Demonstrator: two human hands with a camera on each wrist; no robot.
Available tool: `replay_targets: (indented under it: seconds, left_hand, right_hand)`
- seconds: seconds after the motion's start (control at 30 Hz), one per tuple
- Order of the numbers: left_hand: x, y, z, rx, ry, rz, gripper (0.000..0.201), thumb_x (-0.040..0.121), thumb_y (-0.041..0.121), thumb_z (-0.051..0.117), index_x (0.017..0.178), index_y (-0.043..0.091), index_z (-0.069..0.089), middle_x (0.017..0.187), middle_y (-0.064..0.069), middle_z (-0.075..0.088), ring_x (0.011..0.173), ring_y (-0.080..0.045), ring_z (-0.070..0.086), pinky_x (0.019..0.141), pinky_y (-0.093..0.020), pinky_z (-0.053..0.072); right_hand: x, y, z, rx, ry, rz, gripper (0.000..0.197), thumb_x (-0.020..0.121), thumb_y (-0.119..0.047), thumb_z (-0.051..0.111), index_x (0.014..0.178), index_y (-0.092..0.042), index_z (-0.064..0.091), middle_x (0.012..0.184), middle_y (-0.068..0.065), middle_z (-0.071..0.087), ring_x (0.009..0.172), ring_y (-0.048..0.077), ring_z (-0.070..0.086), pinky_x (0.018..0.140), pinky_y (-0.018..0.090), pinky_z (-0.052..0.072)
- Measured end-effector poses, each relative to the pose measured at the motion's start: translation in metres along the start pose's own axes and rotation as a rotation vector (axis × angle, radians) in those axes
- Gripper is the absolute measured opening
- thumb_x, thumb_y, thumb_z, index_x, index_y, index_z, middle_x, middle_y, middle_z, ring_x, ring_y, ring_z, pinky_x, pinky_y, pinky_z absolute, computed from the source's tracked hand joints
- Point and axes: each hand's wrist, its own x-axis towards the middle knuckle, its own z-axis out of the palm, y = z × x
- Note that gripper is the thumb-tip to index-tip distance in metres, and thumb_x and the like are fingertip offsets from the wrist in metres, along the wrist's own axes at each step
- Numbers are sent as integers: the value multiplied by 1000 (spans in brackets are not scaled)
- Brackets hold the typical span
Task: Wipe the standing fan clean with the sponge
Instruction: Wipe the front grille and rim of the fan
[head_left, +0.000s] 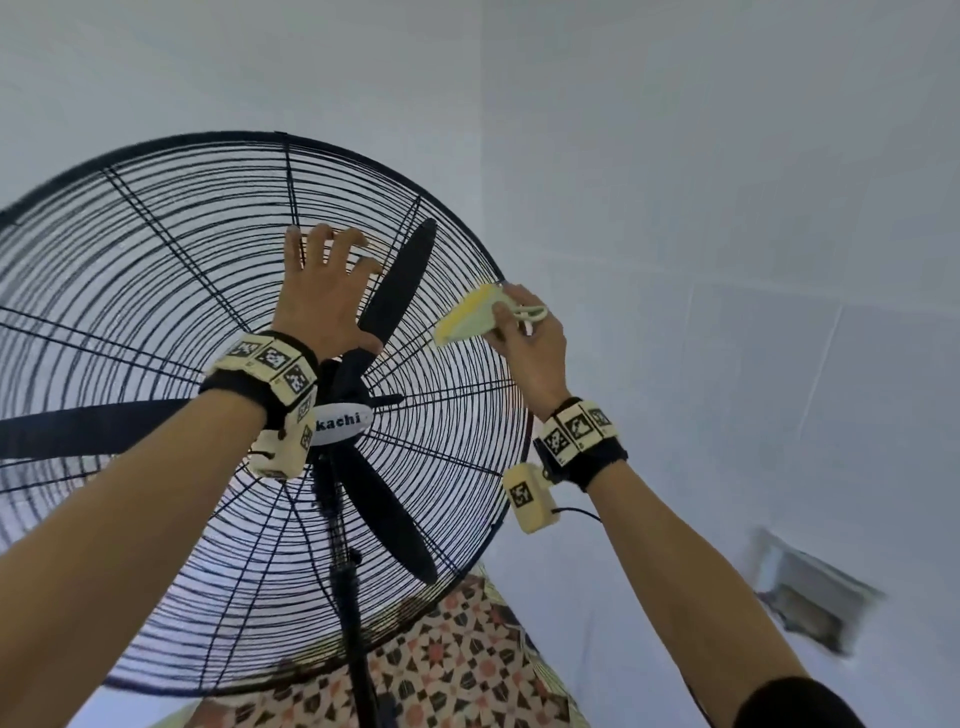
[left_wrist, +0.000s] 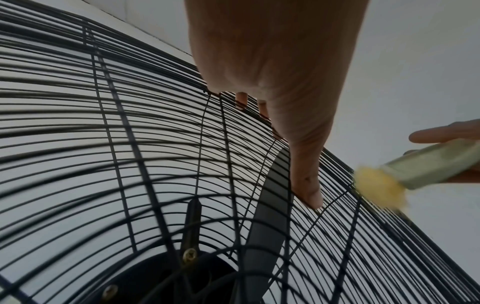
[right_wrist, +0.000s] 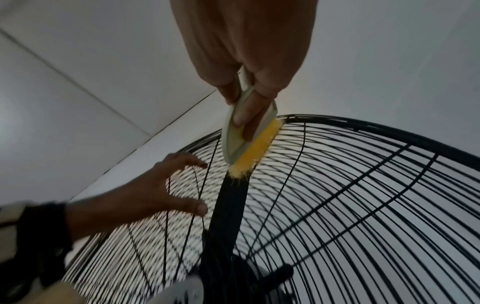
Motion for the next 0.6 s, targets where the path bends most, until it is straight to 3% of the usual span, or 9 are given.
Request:
replay_targets:
  seconds: [0.13,0.2,0.27,0.3,0.4,0.5,0.6]
  left_hand:
    - [0,2,0,-6,-2,-7,107,51,68,92,140,24,52,153,-5,28,146,-39,19,123,-66,5]
    - [-1,1,0,-13,2,-7,106,50,66,93,139,23,53,152,-5,29,146,-40,20,123,-67,5]
    - [-2,0,-1,-6,-5,-13,107,51,67,92,140,22,52,152,-6,29,146,-41,20,123,-68,6]
    - [-1,0,-2,6,-12,-18,108,52,68,91,141,22,51,153,-6,28,146,-41,19,123,-68,6]
    - [0,2,-3,35,-33,-24,109,55,72,87,144,23,48,155,-6,25,148,-41,16,123,-67,4]
    - [1,4,-2,32,-31,-13,109,56,73,87,144,24,47,156,-5,24,149,-41,16,124,-67,4]
    - [1,3,-2,44,-39,-21,109,56,74,86,144,25,46,157,-5,23,150,-40,15,124,-66,4]
  right_hand:
    - [19,-8,-11,168,207,8,41,101,-16,65,138,-2,57,144,16,56,125,29,63,92,38,60]
    - [7,-4,-3,66,194,16,40,101,-17,65,136,0,58,133,-1,63,114,18,69,90,38,61]
    - [-12,7,3,-73,102,-25,31,100,-17,66,127,-1,65,125,-22,60,106,6,70,87,41,62]
    - [-18,11,4,-112,43,-36,27,100,-17,67,121,-2,68,128,-22,59,108,7,69,86,42,63]
    - [-17,13,-2,-86,-2,-65,20,97,-14,70,112,-1,71,143,-2,55,121,14,65,87,40,62]
    - [2,4,-11,-55,166,-125,20,98,-14,70,110,1,70,146,10,55,118,-6,61,88,37,62]
    - [-3,8,-4,-157,190,-161,20,98,-24,71,107,-7,72,150,10,53,118,-11,59,89,45,62]
